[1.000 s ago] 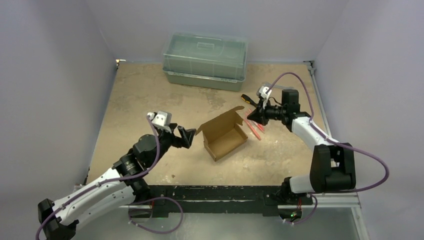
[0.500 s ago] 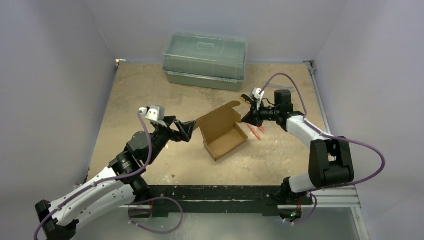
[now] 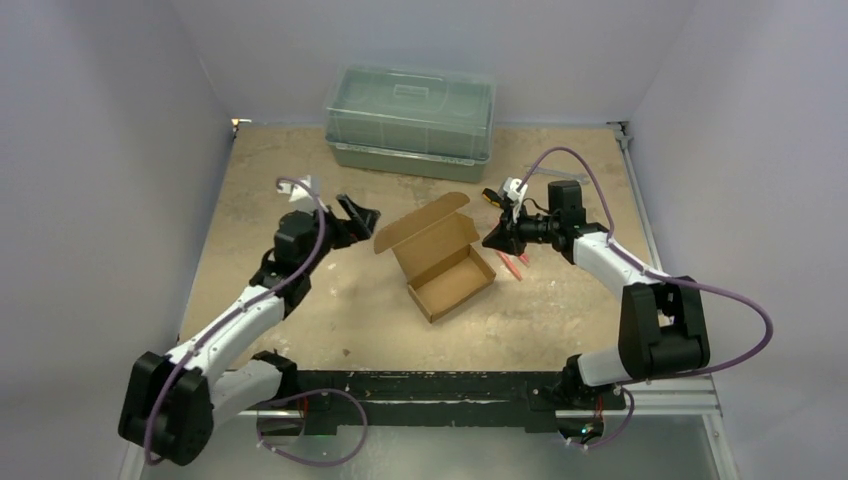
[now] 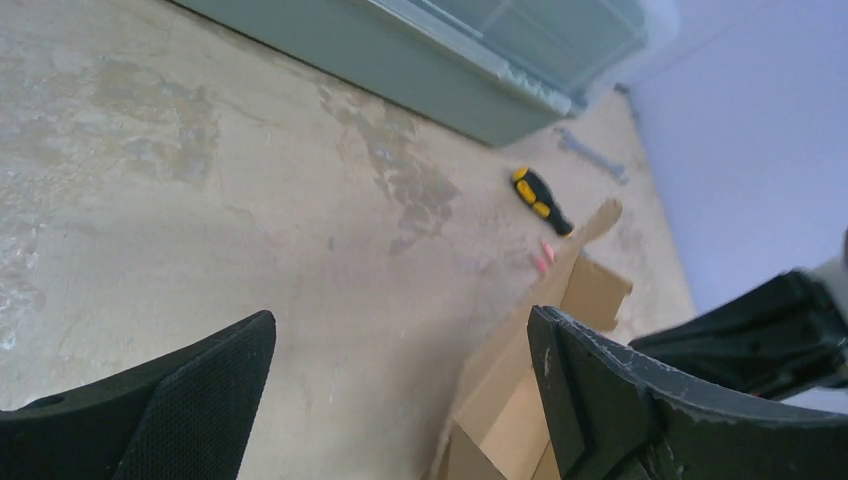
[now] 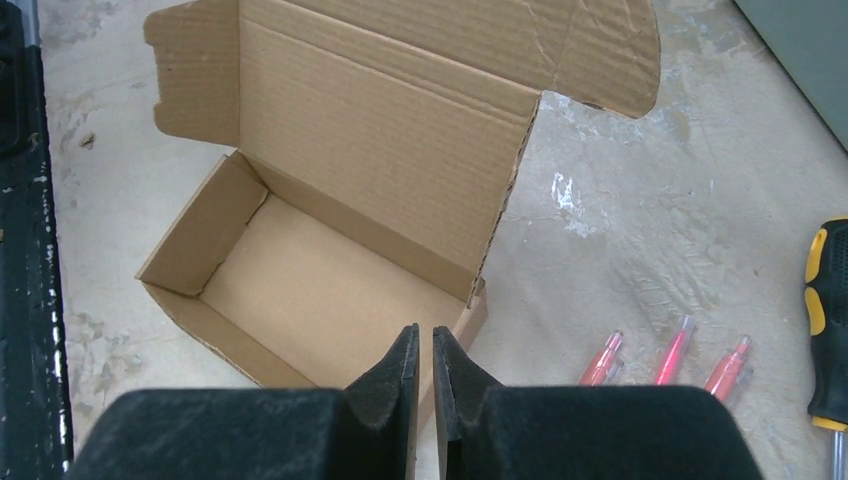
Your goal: Fold the paper box
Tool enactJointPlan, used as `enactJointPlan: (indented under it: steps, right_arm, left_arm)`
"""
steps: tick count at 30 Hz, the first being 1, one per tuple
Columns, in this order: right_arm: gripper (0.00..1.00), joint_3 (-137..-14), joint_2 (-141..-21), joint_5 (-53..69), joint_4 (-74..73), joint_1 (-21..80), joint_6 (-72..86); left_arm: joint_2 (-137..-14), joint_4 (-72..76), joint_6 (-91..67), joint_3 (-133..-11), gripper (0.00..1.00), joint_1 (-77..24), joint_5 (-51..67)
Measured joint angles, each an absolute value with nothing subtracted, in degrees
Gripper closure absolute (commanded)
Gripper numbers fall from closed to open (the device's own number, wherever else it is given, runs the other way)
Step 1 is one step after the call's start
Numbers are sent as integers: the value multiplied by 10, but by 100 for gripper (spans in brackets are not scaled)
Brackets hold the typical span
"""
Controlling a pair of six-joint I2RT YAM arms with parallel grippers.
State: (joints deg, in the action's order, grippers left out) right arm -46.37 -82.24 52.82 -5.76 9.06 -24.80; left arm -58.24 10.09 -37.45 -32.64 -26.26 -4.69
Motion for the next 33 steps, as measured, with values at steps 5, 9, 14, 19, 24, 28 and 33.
enactJointPlan:
  steps: [5,9,14,19,24,28,33]
  right_arm:
    - [88,-464,-821,529,-64,91,-256]
    - [88,-464,-821,530,-66,91,-259]
    - [88,-464,-821,530,-68,91,-263]
    - [88,-464,-821,530,-71,91,-266]
    - [88,-464,-821,530,-76,91,-266]
    - [88,-464,-821,530,-80,91,-267]
    - [88,-466,-821,531,-92,87,-273]
  left_arm:
    - [-655,301,-489,-240,6,-140,124]
    - [-715,412,-548,-201,9,-140,216]
    - [-746,519,-592,-197,23,-140,281]
    - [-780,604,-617,-197,41,-140,325]
    - [-812,621,-625,-197,73,-140,348]
    - [-817,616,-623,-197,92,-140,358]
    - [-789,536,-576,-211,100,-155,351]
